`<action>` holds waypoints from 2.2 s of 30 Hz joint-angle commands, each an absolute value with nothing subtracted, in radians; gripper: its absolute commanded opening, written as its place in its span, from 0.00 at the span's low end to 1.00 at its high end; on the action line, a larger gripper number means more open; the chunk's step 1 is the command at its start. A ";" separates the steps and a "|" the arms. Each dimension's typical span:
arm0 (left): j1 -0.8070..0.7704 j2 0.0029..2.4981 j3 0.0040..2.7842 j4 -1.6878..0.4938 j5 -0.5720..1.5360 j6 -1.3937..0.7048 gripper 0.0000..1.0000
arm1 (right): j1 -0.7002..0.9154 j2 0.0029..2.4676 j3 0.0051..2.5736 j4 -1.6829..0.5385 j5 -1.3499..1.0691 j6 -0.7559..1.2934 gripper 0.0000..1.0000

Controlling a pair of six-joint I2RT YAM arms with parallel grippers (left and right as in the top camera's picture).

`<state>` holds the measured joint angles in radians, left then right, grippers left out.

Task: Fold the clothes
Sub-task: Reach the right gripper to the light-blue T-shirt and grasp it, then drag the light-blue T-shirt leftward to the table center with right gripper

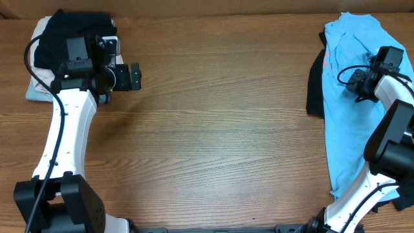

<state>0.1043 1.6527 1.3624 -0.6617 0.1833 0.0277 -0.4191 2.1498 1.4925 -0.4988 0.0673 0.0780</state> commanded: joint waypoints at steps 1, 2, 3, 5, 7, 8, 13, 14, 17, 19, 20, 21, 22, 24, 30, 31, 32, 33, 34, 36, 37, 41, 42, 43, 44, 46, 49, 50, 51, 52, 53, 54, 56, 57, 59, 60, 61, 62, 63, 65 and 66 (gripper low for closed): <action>0.097 1.663 1.383 -0.651 0.201 0.019 1.00 | -0.421 2.160 1.520 -0.512 0.078 0.082 0.11; 0.097 1.663 1.383 -0.647 0.205 0.018 1.00 | -0.421 2.160 1.528 -0.518 0.078 0.082 0.10; 0.096 1.663 1.383 -0.644 0.206 0.018 1.00 | -0.421 2.160 1.540 -0.528 0.078 0.082 0.10; 0.096 1.663 1.383 -0.639 0.208 0.018 0.99 | -0.421 2.160 1.565 -0.549 0.077 0.081 0.08; 0.097 1.663 1.383 -0.637 0.208 0.018 1.00 | -0.419 2.156 1.604 -0.585 0.077 0.082 0.04; 0.097 1.663 1.383 -0.634 0.207 0.019 0.99 | -0.418 2.152 1.623 -0.602 0.077 0.081 0.04; 0.097 1.663 1.383 -0.606 0.210 -0.005 0.95 | -0.397 2.112 1.709 -0.672 0.077 0.080 0.04; 0.097 1.663 1.383 -0.598 0.211 -0.009 0.95 | -0.389 2.103 1.725 -0.689 0.077 0.077 0.04; 0.097 1.662 1.383 -0.577 0.211 -0.009 0.96 | -0.361 2.085 1.770 -0.753 0.077 0.052 0.04; 0.097 1.662 1.385 -0.571 0.211 -0.008 0.95 | -0.335 2.077 1.791 -0.797 0.077 0.028 0.04; 0.097 1.662 1.388 -0.570 0.211 -0.008 0.95 | -0.316 2.074 1.799 -0.822 0.078 0.017 0.04; 0.098 1.662 1.390 -0.571 0.211 -0.008 0.95 | -0.305 2.071 1.803 -0.838 0.077 0.013 0.04; 0.098 1.662 1.393 -0.571 0.211 -0.008 0.95 | -0.289 2.066 1.808 -0.856 0.077 0.012 0.04; 0.098 1.662 1.399 -0.572 0.211 -0.008 0.95 | -0.247 2.054 1.818 -0.903 0.075 0.010 0.04; 0.101 1.659 1.438 -0.590 0.210 -0.007 0.95 | -0.058 1.990 1.835 -1.037 -0.039 0.011 0.04; 0.104 1.659 1.449 -0.598 0.206 -0.007 0.96 | -0.022 1.980 1.835 -1.055 -0.066 0.012 0.04; 0.108 1.659 1.460 -0.609 0.204 -0.007 0.97 | 0.011 1.974 1.835 -1.069 -0.095 0.016 0.04; 0.113 1.659 1.470 -0.619 0.202 -0.007 0.98 | 0.051 1.967 1.835 -1.083 -0.127 0.023 0.04; 0.119 1.659 1.478 -0.627 0.200 -0.007 0.99 | 0.096 1.965 1.835 -1.097 -0.151 0.025 0.04; 0.134 1.659 1.493 -0.636 0.200 -0.007 1.00 | 0.177 1.965 1.834 -1.116 -0.174 0.035 0.04; 0.143 1.659 1.496 -0.638 0.200 -0.007 1.00 | 0.223 1.966 1.834 -1.126 -0.183 0.040 0.04; 0.181 1.660 1.496 -0.643 0.200 -0.007 1.00 | 0.425 1.966 1.834 -1.130 -0.224 0.079 0.04; 0.187 1.660 1.496 -0.644 0.200 -0.007 1.00 | 0.451 1.966 1.834 -1.128 -0.236 0.079 0.04; 0.197 1.660 1.496 -0.644 0.199 -0.007 1.00 | 0.490 1.966 1.834 -1.128 -0.252 0.079 0.04; 0.205 1.660 1.496 -0.644 0.199 -0.006 1.00 | 0.534 1.966 1.834 -1.127 -0.270 0.079 0.04; 0.223 1.660 1.496 -0.644 0.199 -0.003 1.00 | 0.626 1.966 1.834 -1.116 -0.319 0.079 0.04; 0.244 1.660 1.496 -0.643 0.196 0.001 1.00 | 0.737 1.966 1.834 -1.093 -0.377 0.078 0.04; 0.249 1.660 1.496 -0.643 0.187 0.001 1.00 | 0.778 1.966 1.834 -1.081 -0.393 0.078 0.05; 0.252 1.660 1.496 -0.644 0.173 0.001 1.00 | 0.811 1.966 1.834 -1.073 -0.398 0.077 0.05; 0.255 1.660 1.496 -0.645 0.162 0.001 1.00 | 0.841 1.965 1.834 -1.068 -0.398 0.069 0.05; 0.255 1.660 1.496 -0.647 0.150 0.001 1.00 | 0.868 1.965 1.835 -1.068 -0.399 0.051 0.07; 0.256 1.660 1.496 -0.649 0.142 0.004 1.00 | 0.890 1.964 1.835 -1.069 -0.398 0.036 0.10; 0.256 1.660 1.496 -0.654 0.138 0.028 1.00 | 0.924 1.958 1.835 -1.078 -0.398 0.020 0.13; 0.256 1.660 1.496 -0.655 0.138 0.035 1.00 | 0.926 1.955 1.835 -1.081 -0.398 0.021 0.13; 0.256 1.660 1.496 -0.657 0.138 0.046 1.00 | 0.920 1.932 1.835 -1.096 -0.398 0.023 0.20; 0.256 1.660 1.496 -0.657 0.138 0.046 1.00 | 0.913 1.922 1.835 -1.100 -0.398 0.023 0.23; 0.255 1.660 1.496 -0.657 0.140 0.046 1.00 | 0.897 1.905 1.835 -1.104 -0.397 0.027 0.26; 0.254 1.660 1.496 -0.656 0.149 0.046 1.00 | 0.880 1.889 1.835 -1.106 -0.395 0.030 0.31; 0.251 1.660 1.496 -0.655 0.164 0.049 1.00 | 0.855 1.869 1.835 -1.108 -0.393 0.038 0.36; 0.238 1.660 1.496 -0.653 0.214 0.067 1.00 | 0.789 1.828 1.835 -1.113 -0.370 0.072 0.47; 0.228 1.660 1.496 -0.650 0.246 0.085 1.00 | 0.748 1.809 1.835 -1.117 -0.347 0.093 0.48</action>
